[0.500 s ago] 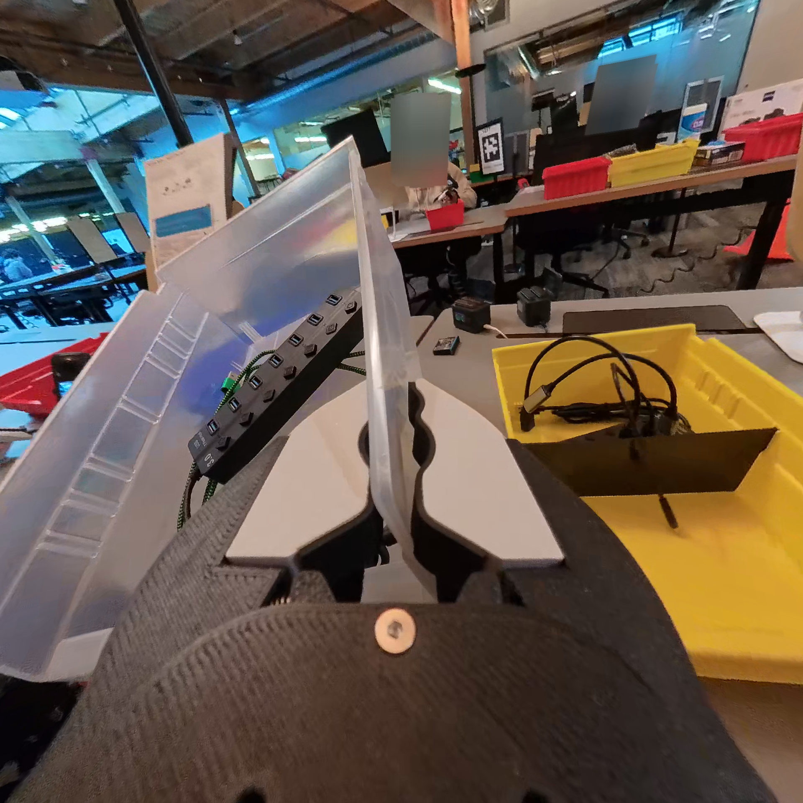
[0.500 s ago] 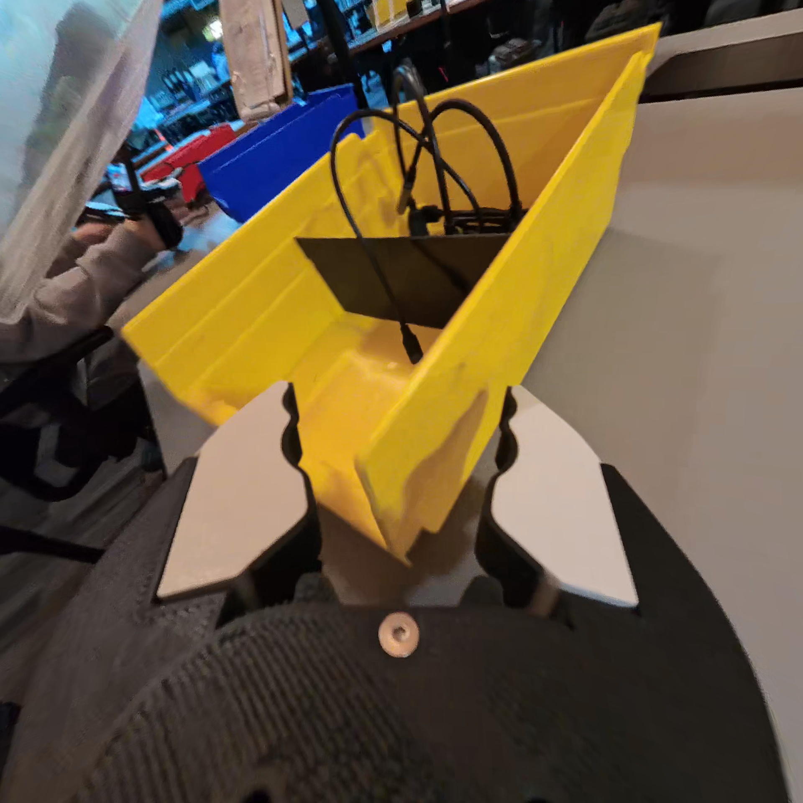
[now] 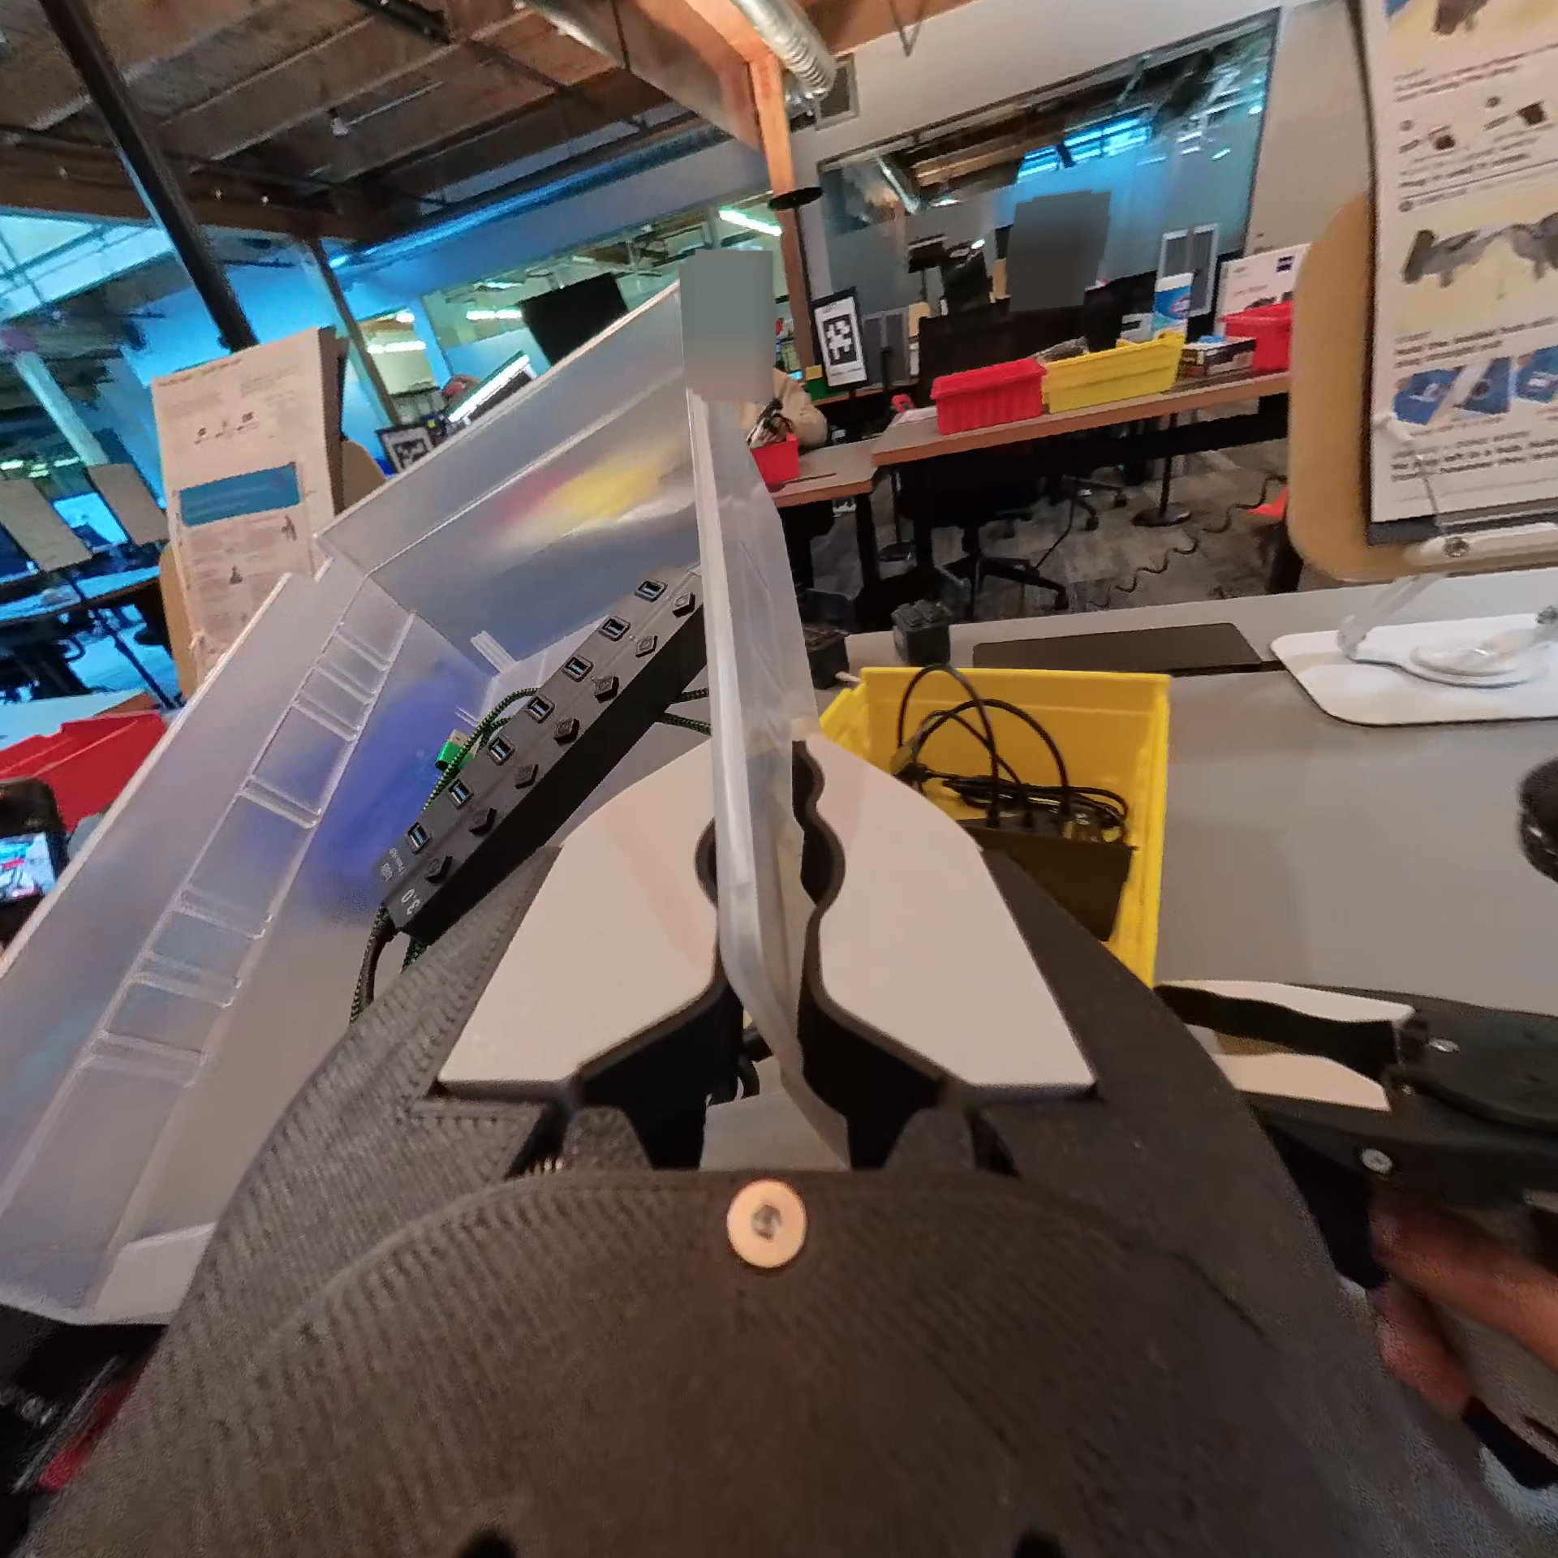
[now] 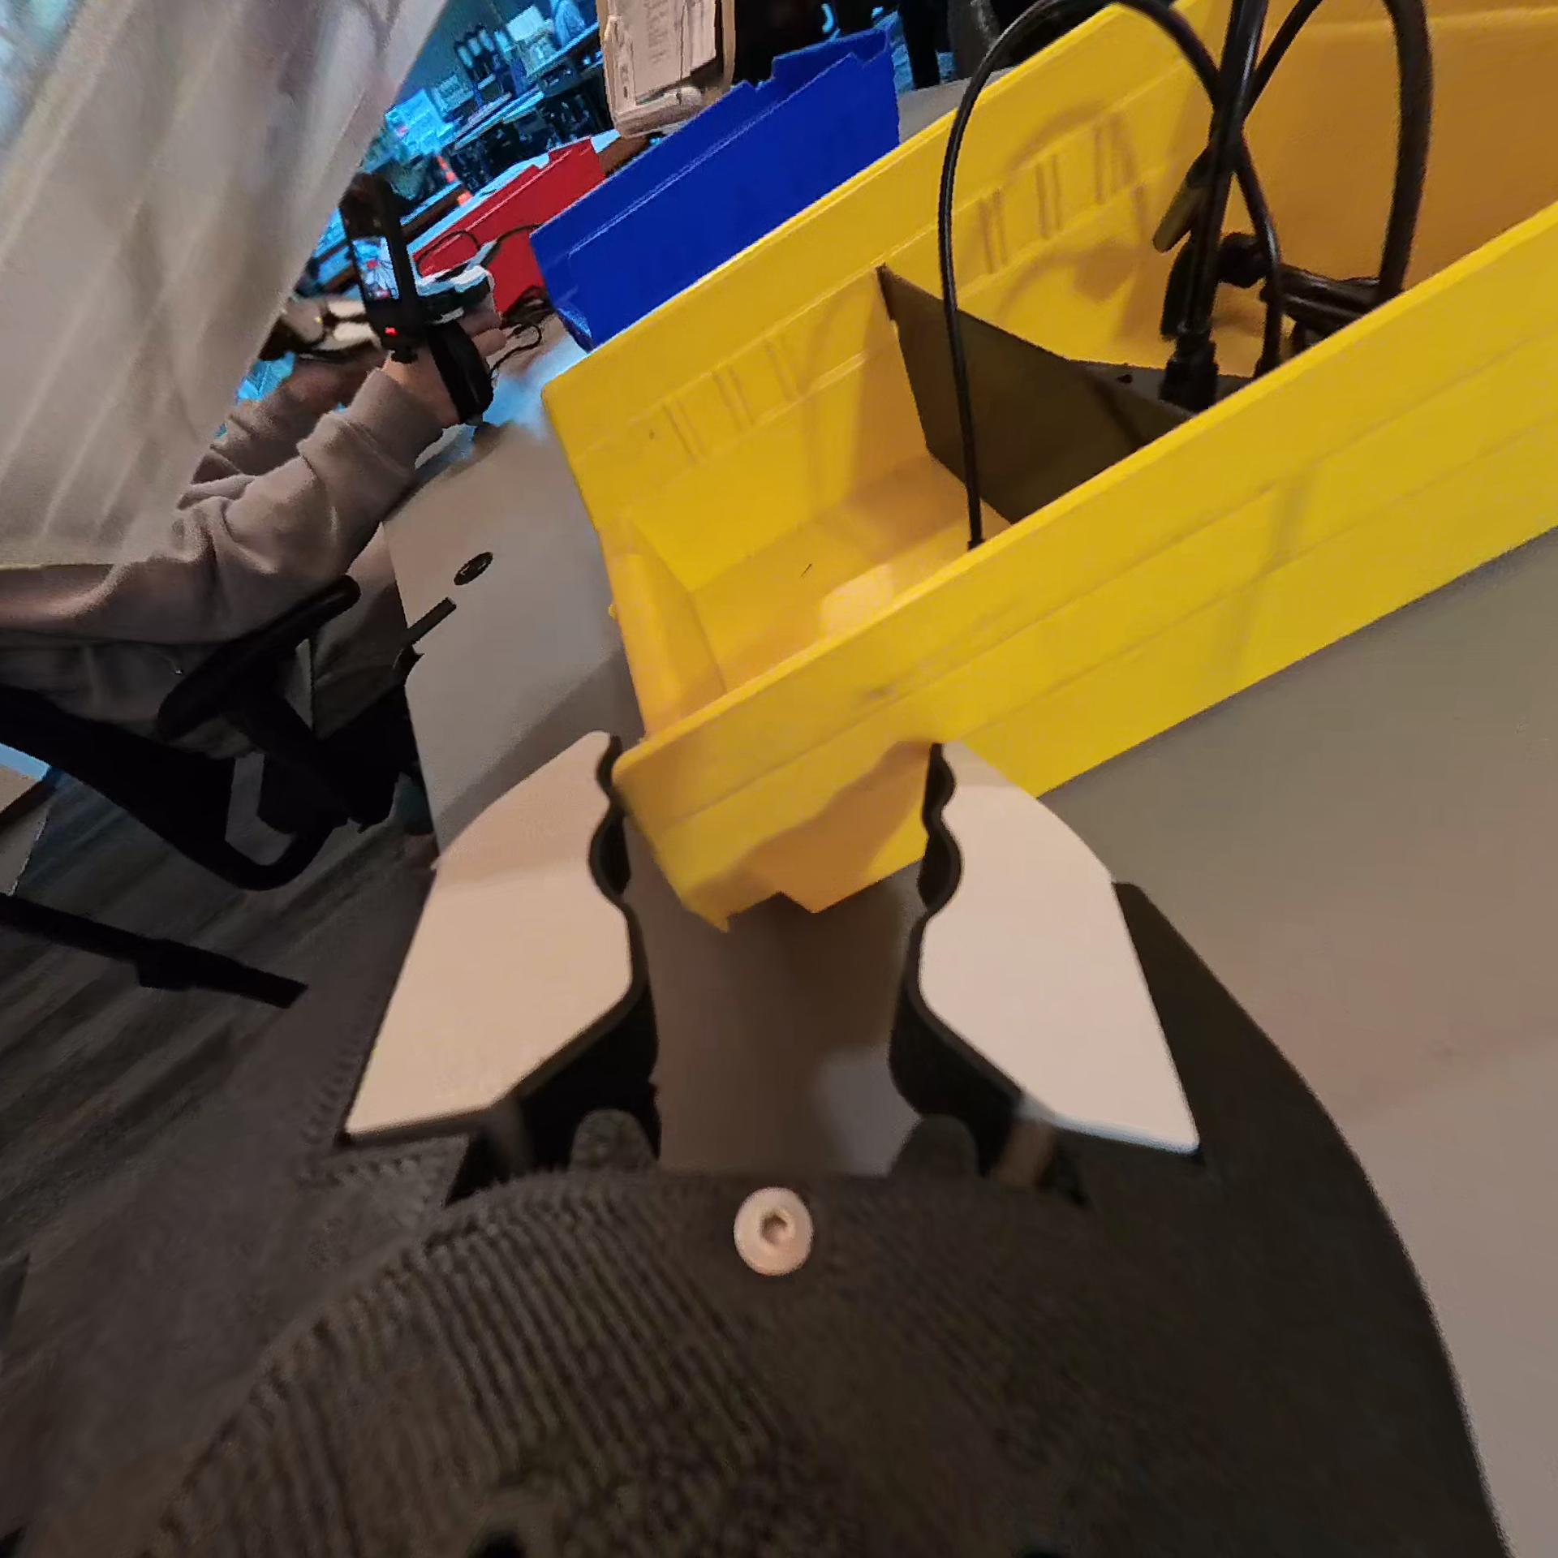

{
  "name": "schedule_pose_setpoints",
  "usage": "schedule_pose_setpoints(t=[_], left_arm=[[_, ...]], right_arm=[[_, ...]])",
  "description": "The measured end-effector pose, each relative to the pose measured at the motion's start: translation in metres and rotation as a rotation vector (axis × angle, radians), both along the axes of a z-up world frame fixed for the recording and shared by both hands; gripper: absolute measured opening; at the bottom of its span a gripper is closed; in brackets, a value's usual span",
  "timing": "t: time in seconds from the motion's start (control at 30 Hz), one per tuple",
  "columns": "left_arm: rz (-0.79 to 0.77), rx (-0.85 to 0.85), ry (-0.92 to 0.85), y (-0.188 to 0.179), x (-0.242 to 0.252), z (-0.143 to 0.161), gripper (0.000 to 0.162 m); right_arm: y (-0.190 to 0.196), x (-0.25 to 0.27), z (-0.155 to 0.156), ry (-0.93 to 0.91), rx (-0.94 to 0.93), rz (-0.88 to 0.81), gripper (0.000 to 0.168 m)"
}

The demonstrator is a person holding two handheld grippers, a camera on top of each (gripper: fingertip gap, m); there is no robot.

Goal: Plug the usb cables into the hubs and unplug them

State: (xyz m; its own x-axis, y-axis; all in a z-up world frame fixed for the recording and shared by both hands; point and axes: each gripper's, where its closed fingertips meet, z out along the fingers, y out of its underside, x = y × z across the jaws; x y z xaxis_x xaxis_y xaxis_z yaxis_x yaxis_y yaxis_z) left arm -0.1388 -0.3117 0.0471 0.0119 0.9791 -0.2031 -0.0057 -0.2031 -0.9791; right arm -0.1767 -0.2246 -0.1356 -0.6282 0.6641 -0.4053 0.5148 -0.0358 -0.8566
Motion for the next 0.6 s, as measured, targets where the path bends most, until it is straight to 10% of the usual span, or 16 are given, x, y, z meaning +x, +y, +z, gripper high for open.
schedule_pose_setpoints(t=[0.4, 0.6], left_arm=[[-0.175, -0.033, 0.000, 0.073, 0.004, -0.002, 0.009], [-0.304, 0.033, -0.001, 0.111, 0.018, 0.005, 0.009]], right_arm=[[0.015, -0.012, 0.005, 0.022, -0.052, 0.174, 0.051], [0.098, 0.008, 0.032, 0.122, -0.085, 0.182, 0.061]])
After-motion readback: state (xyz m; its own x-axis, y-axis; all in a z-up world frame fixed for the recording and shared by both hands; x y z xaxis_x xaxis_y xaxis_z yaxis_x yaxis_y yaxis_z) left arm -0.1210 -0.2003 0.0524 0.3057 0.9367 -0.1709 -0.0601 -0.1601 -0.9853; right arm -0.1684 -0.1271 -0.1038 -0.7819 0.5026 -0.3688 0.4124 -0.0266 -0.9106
